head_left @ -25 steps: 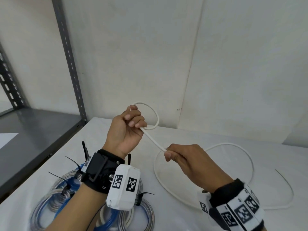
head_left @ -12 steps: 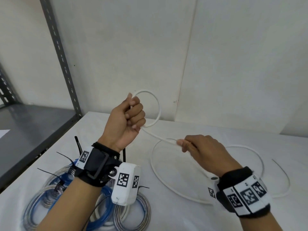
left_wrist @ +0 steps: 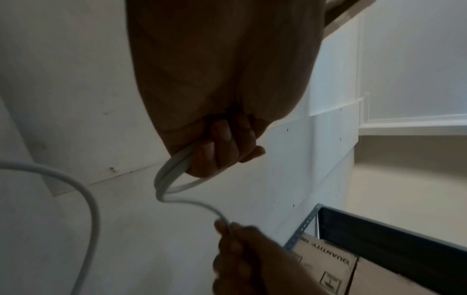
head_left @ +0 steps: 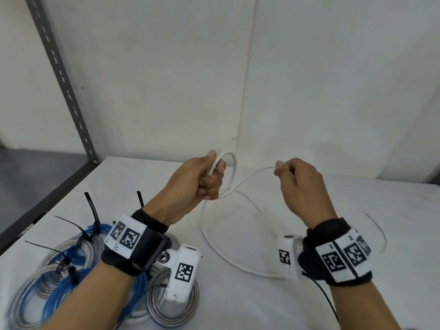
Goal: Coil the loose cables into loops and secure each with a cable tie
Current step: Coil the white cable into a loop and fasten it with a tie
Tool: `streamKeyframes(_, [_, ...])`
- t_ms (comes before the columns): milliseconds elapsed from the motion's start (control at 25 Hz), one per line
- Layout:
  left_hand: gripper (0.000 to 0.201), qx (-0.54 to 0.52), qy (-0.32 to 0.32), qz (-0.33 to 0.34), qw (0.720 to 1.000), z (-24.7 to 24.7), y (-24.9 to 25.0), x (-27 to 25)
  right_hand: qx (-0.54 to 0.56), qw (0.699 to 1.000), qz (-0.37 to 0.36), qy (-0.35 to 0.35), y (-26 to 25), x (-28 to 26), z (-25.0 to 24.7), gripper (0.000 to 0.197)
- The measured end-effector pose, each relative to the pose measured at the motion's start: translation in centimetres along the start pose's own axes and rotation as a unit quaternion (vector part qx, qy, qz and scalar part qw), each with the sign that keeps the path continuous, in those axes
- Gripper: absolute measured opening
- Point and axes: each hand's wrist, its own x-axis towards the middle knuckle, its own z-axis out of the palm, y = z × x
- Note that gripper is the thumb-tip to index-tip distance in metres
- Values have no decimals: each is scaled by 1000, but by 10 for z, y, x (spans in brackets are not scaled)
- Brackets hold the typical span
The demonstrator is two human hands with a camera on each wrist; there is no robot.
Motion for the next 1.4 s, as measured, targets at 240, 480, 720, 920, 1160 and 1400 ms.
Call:
streamKeyframes(240, [45,121,25,39,992,19,-14,-3,359,925,-42,-117,-46,-28,25,26])
streamKeyframes(480, [46,123,108,99,982,27,-19,-4,302,946,-119,-9,-58,-46,43,16])
streamKeyframes(720, [53,18,99,69,993,36,-6,-8,296,947,-117,28,-57,-48,50,10])
streamKeyframes(920, [50,-152,112,17,982,43,-7,-8,75,959,-255,102,-52,-52,62,22])
streamKeyframes(1160, [40,-329,152,25,932,36,9,-9,95,954,-262,110,-54,-54,68,7])
streamKeyframes(1400, [41,-314,153,79,934,11,19,-3,120,975,-159,-100,-35,-32,44,34])
